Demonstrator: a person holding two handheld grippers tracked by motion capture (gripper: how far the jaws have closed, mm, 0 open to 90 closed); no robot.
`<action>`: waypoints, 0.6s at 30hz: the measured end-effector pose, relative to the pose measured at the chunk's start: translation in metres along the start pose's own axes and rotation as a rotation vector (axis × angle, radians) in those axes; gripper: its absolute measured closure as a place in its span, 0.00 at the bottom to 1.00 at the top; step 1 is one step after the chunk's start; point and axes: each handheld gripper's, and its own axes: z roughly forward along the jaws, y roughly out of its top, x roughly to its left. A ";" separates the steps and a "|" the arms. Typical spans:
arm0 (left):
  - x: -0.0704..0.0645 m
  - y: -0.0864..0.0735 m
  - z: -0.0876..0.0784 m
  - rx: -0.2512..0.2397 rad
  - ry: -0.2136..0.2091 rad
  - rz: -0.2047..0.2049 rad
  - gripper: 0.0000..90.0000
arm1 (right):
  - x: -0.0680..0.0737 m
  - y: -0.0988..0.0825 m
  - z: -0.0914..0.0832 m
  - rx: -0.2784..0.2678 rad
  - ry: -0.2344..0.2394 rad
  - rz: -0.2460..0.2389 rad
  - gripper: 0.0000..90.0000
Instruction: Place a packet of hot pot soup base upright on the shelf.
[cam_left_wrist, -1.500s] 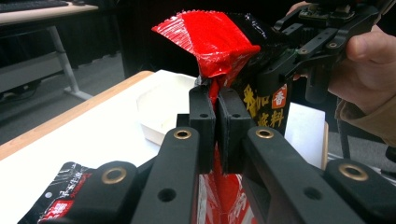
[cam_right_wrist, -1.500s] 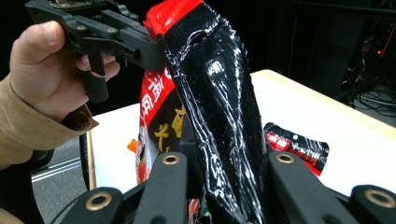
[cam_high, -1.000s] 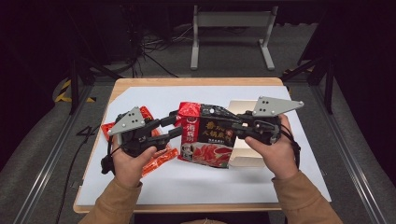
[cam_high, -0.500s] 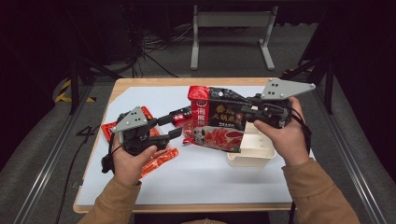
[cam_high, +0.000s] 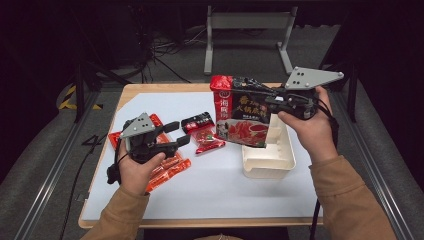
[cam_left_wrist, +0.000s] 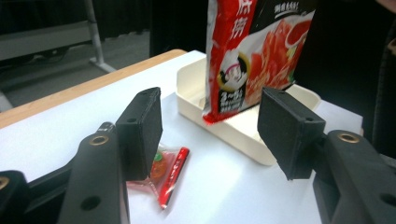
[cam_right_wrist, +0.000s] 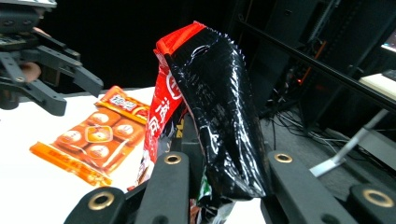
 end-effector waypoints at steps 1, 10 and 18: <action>0.001 -0.001 0.000 0.000 0.006 -0.001 0.45 | -0.003 0.000 0.000 0.004 -0.005 0.001 0.85; 0.011 -0.007 0.001 0.006 0.038 -0.014 0.41 | -0.030 -0.010 0.002 0.018 -0.042 -0.010 0.85; 0.014 -0.009 0.002 0.012 0.048 -0.015 0.41 | -0.046 -0.017 0.002 0.029 -0.075 0.004 0.85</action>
